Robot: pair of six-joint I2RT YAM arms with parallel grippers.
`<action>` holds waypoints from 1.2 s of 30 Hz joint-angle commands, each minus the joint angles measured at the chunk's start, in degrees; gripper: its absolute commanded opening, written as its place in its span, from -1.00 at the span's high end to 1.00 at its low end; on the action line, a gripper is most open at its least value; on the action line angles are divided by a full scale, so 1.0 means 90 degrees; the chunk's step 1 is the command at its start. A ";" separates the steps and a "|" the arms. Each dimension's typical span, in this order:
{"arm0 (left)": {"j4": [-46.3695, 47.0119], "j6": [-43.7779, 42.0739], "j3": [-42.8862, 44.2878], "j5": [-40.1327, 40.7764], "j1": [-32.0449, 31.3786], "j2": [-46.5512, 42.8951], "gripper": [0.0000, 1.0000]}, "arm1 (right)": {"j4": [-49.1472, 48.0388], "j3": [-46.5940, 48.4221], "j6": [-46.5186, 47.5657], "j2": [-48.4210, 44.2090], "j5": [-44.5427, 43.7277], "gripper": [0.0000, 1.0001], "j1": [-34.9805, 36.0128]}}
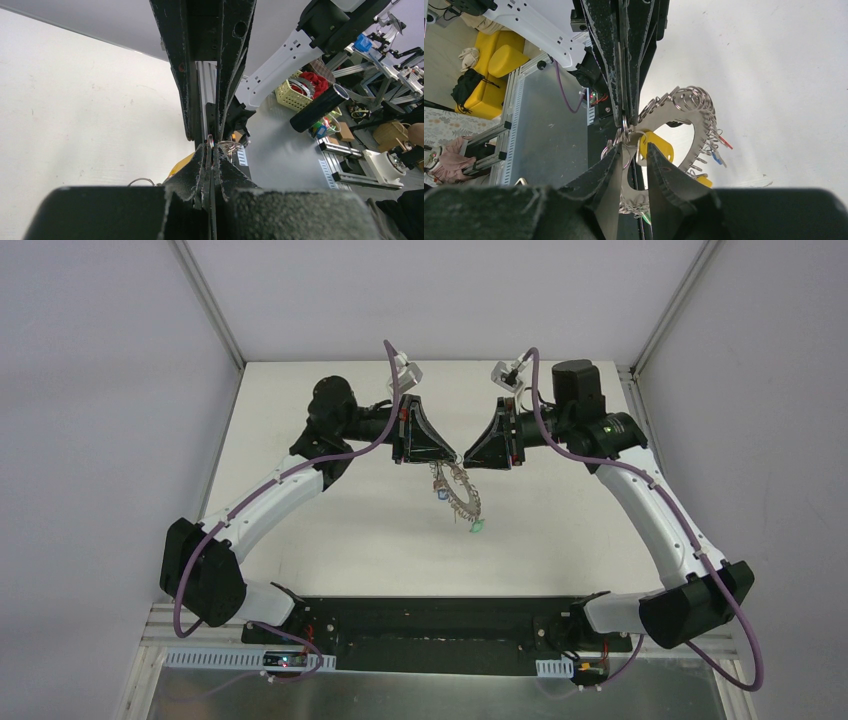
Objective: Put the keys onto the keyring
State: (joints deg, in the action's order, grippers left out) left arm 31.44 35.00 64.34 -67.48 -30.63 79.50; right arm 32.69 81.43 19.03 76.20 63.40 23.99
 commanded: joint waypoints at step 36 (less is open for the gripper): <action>-0.2619 -0.2414 0.0881 -0.0033 0.0086 -0.0051 0.52 | 0.0985 0.0588 0.0819 0.0203 -0.1196 1.00 0.0652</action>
State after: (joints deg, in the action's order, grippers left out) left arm 23.29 28.60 66.19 -67.48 -30.26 80.44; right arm 37.67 82.74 22.72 77.60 56.77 27.79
